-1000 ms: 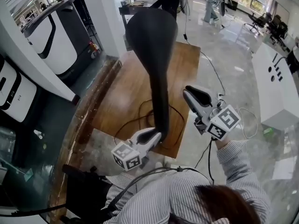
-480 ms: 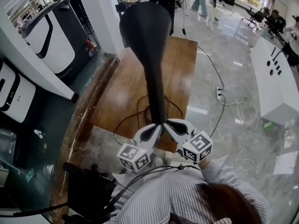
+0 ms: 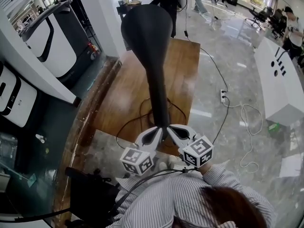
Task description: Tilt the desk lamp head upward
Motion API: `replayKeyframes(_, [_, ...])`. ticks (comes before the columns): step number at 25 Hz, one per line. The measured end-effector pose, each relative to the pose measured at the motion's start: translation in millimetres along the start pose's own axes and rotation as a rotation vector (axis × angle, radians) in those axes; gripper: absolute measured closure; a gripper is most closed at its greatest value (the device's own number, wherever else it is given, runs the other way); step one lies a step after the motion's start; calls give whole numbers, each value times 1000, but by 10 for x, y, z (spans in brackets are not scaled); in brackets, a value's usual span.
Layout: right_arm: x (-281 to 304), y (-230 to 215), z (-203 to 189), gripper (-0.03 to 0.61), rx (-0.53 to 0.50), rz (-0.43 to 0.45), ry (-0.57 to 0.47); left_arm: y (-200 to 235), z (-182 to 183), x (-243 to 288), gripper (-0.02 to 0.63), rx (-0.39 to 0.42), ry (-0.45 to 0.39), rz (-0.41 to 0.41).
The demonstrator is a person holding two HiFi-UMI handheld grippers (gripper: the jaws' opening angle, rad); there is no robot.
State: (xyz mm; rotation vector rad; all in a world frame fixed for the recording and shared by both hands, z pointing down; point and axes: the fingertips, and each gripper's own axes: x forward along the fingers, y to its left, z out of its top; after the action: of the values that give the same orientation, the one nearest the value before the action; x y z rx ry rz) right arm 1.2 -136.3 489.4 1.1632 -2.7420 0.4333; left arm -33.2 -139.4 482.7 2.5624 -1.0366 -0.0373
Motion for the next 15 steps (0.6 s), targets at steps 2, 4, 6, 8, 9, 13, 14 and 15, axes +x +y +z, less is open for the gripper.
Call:
replayKeyframes(2, [8, -11, -7, 577, 0, -2, 7, 3, 1, 7, 607, 0, -1, 0])
replayKeyframes(4, [17, -12, -10, 577, 3, -2, 8, 10, 4, 10, 607, 1, -1, 2])
replayKeyframes(6, [32, -5, -10, 577, 6, 0, 8, 13, 1, 19, 607, 3, 1, 2])
replayKeyframes(8, [40, 1, -15, 577, 6, 5, 11, 1, -14, 35, 607, 2, 6, -4])
replayKeyframes(9, [38, 0, -19, 577, 7, 6, 12, -7, -25, 45, 607, 0, 8, -7])
replayKeyframes(13, [35, -47, -31, 577, 13, 7, 15, 19, -49, 74, 607, -15, 13, -5])
replayKeyframes(14, [39, -57, -33, 577, 14, 10, 17, 29, -50, 81, 607, -17, 13, -3])
replayKeyframes(15, [45, -63, -38, 577, 14, 13, 20, 34, -52, 89, 607, -19, 13, -2])
